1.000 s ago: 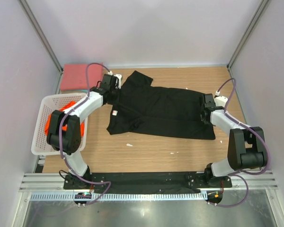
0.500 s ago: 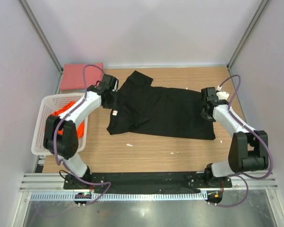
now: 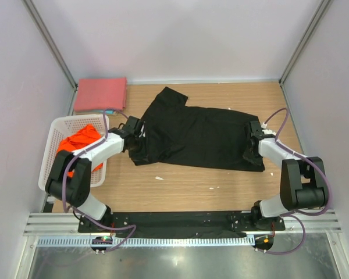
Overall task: Fold and stack the t-shirts
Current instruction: Fold the tshirt
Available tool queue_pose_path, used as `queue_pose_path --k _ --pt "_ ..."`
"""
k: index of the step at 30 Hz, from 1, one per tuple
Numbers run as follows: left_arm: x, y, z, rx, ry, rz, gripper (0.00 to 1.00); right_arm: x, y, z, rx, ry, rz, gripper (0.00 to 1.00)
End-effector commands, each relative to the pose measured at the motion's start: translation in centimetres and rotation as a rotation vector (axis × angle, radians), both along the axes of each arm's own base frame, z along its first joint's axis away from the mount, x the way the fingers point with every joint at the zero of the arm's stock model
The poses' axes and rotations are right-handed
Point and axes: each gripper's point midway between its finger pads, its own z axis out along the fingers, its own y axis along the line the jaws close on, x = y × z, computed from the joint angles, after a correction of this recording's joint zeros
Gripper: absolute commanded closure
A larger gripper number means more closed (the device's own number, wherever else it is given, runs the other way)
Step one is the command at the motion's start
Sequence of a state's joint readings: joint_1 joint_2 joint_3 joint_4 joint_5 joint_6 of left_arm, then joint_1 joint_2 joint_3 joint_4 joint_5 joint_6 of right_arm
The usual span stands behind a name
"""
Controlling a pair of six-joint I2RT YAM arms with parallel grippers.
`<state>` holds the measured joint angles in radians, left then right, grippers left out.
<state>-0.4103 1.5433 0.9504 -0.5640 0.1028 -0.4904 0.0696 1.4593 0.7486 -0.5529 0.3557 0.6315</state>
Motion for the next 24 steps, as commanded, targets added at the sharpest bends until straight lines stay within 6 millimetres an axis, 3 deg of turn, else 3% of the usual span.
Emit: queue_pose_path --k 1,6,9,16,18,24 --pt "1.1 1.0 -1.7 0.06 -0.01 0.081 0.7 0.7 -1.5 0.0 -0.069 -0.028 -0.02 0.8" --pt "1.5 4.6 -3.4 0.268 -0.004 0.142 0.74 0.8 -2.7 0.1 -0.108 -0.014 -0.039 0.8" --pt "1.9 6.2 -3.2 0.362 -0.009 0.163 0.75 1.2 -3.2 0.4 -0.127 -0.02 -0.034 0.8" --pt "2.2 5.4 -1.5 0.357 -0.032 0.138 0.76 1.5 -3.6 0.6 -0.152 0.007 0.0 0.8" --pt "2.1 5.0 -0.2 0.34 -0.041 0.129 0.75 1.4 -3.2 1.2 -0.129 -0.001 0.008 0.81" --pt "2.5 4.9 4.0 0.315 -0.113 0.132 0.68 3.4 -0.9 6.2 -0.02 -0.155 0.104 0.76"
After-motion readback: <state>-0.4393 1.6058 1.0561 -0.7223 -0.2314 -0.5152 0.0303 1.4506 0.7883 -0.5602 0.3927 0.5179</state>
